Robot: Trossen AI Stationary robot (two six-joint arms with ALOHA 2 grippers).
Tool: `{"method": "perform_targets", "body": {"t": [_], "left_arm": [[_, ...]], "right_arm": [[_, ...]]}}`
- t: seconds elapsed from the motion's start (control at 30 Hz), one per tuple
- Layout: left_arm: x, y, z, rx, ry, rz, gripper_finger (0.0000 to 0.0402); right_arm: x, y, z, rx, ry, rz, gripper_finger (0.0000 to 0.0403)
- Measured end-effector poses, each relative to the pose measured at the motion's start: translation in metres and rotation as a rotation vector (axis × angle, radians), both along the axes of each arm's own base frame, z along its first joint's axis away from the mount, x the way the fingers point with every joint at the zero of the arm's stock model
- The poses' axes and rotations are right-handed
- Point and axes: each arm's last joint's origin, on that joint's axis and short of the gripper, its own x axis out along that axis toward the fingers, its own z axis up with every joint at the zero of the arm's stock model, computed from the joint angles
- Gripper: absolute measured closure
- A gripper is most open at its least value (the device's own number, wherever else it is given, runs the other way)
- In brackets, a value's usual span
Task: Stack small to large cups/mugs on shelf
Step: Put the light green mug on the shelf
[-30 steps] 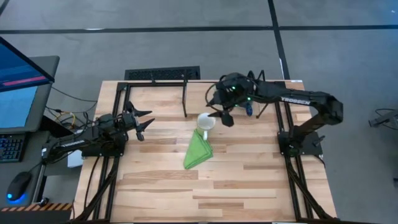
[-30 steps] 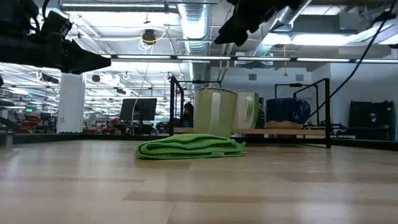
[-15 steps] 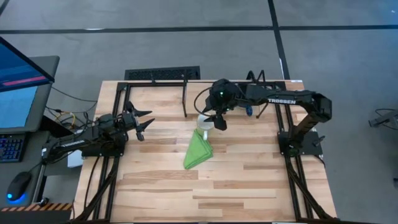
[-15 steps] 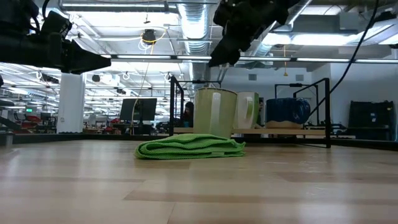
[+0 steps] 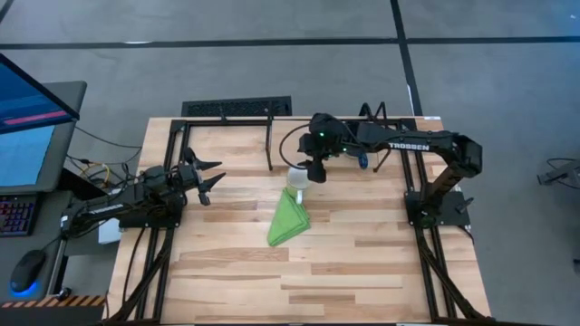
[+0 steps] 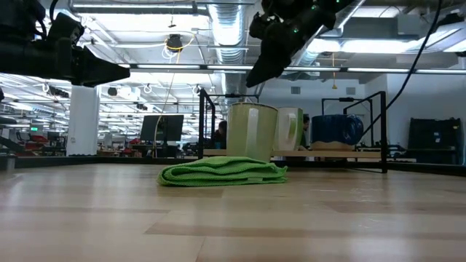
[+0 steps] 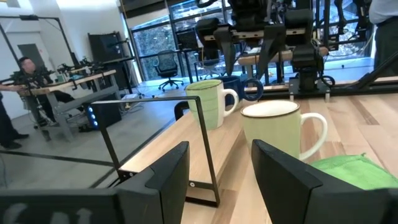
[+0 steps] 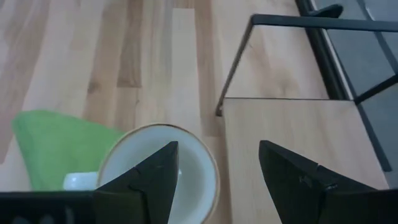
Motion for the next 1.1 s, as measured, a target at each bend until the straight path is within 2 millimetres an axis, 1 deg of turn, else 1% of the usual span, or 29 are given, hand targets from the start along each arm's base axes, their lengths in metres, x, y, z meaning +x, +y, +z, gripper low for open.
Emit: {"method": "perform_targets", "body": {"t": [0.17, 0.23, 0.3, 0.33, 0.4, 0.47, 0.53, 0.63, 1.0, 1.1], "left_arm": [[0.000, 0.000, 0.000, -0.001, 0.000, 0.000, 0.0236], [0.000, 0.000, 0.000, -0.001, 0.000, 0.000, 0.0235], [0.000, 0.000, 0.000, -0.001, 0.001, 0.000, 0.0236], [0.000, 0.000, 0.000, -0.002, 0.004, -0.001, 0.0236], [0.001, 0.000, -0.001, -0.003, 0.009, -0.001, 0.0235], [0.001, 0.000, -0.002, -0.006, 0.019, -0.001, 0.0235], [0.002, 0.001, -0.002, -0.001, 0.030, 0.000, 0.0235], [0.003, 0.001, -0.004, -0.002, 0.046, 0.001, 0.0235], [0.003, 0.001, -0.004, 0.000, 0.058, 0.002, 0.0236], [0.003, 0.001, -0.004, 0.002, 0.058, 0.002, 0.0235]], "right_arm": [[0.006, -0.002, -0.013, 0.017, 0.040, -0.040, 0.0157], [0.013, -0.005, -0.018, 0.003, 0.027, -0.051, 0.0157], [0.014, -0.005, -0.029, 0.014, 0.073, -0.052, 0.0157], [0.017, -0.006, -0.032, 0.012, 0.064, -0.053, 0.0157], [0.017, -0.006, -0.034, 0.015, 0.078, -0.053, 0.0157], [0.021, -0.007, -0.035, 0.011, 0.060, -0.052, 0.0157], [0.019, -0.007, -0.040, 0.023, 0.101, -0.052, 0.0157], [0.022, -0.007, -0.042, 0.022, 0.092, -0.051, 0.0157], [0.023, -0.010, -0.058, 0.043, 0.165, -0.057, 0.0157], [0.024, -0.010, -0.057, 0.038, 0.151, -0.056, 0.0157]]}}
